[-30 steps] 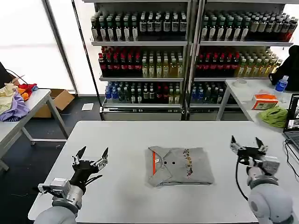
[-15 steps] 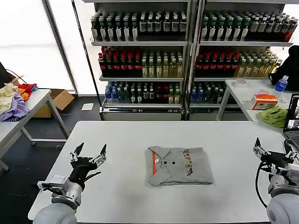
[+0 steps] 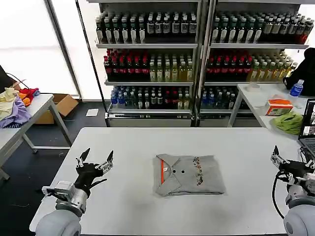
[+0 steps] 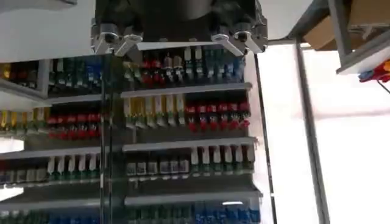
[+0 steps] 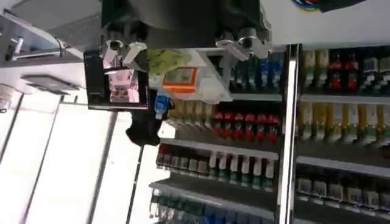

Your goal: Fold and organize the clothes.

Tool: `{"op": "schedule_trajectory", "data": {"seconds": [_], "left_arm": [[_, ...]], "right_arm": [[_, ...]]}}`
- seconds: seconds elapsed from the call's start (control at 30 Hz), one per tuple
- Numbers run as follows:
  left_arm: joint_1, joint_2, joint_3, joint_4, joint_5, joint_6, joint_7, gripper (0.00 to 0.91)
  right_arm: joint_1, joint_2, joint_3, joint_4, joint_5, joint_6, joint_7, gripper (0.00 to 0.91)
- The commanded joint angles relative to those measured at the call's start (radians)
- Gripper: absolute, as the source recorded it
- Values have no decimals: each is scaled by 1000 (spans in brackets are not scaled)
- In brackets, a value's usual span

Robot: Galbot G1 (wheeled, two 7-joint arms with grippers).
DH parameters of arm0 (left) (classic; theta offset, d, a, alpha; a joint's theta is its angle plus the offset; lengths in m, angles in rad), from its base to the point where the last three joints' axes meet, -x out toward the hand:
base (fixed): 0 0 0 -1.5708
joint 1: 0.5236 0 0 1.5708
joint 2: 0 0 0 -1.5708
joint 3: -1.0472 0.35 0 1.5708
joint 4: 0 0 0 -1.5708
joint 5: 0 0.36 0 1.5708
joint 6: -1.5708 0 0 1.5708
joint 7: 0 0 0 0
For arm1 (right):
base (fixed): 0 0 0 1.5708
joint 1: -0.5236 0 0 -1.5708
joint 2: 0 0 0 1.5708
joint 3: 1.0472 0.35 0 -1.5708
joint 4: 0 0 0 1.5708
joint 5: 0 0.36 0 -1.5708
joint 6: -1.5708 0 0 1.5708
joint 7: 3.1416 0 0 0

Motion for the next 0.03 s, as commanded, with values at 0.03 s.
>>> {"op": "schedule_trajectory", "data": {"seconds": [0.03], "left_arm": [[-7, 2, 4, 7, 9, 8, 17, 907]], "right_arm": [[-8, 4, 10, 1, -6, 0, 1, 907]]}}
